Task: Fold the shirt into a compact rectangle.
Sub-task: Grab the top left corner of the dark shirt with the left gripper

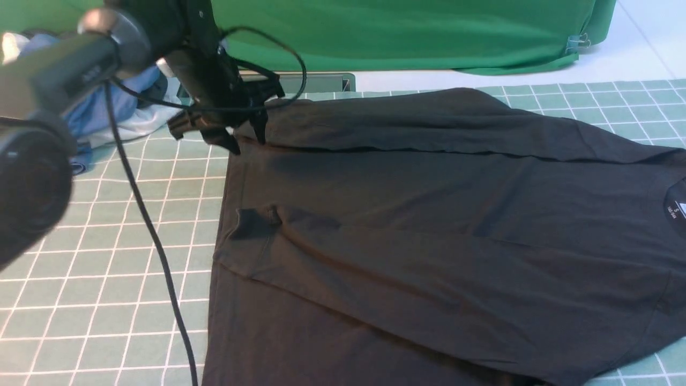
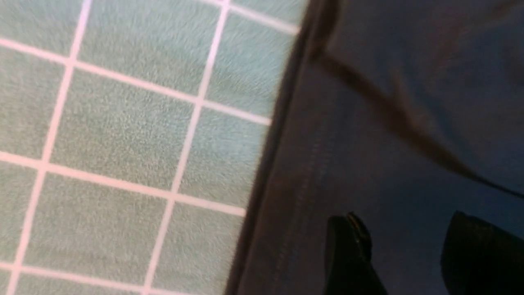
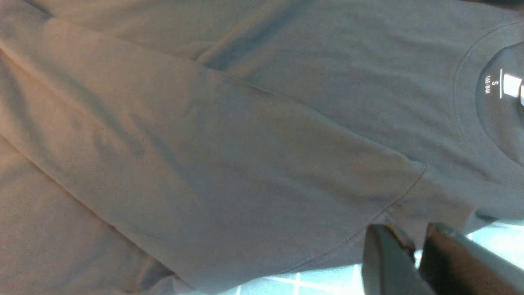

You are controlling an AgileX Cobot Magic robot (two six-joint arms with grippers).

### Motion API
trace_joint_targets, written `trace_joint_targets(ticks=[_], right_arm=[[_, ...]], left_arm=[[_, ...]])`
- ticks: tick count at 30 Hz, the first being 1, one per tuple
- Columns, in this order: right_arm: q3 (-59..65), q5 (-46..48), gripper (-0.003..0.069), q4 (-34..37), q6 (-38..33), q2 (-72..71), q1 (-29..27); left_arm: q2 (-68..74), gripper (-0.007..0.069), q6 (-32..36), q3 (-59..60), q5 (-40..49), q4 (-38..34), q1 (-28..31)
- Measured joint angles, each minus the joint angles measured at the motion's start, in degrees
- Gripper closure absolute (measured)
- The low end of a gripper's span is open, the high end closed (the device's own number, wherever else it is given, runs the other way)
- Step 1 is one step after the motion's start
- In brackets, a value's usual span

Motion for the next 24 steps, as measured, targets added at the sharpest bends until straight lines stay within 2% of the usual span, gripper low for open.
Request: trace_joint_targets(ticks=[4,7,15,19,24], right_arm=[[0.0,0.0,0.0503,0.0,0.0,0.0,0.0],[0.0,0.0,0.0503,0.0,0.0,0.0,0.0],[0.0,-0.1,0.0501,0.0,-0.5,0.0,0.0],[0.0,-1.7,0.0501,0.0,-1.8,0.0,0.0],[0.0,-3.8,0.0501,0.0,-2.8,0.0,0.0]], left_arm=[[4.2,0.0322,1.4,-5.0,2.5,-5.0,1.0],[5.7,0.0321,2.0,-6.3,0.9,-8.6,1.1],[6.1,0.0319,3.4,-6.6,-3.8,-10.2,1.2],[6.1,0.0319,4.9,-6.6,-2.6,-12.5,1.2],[6.1,0.0319,4.1,-6.6,1.0,-11.1,1.2]])
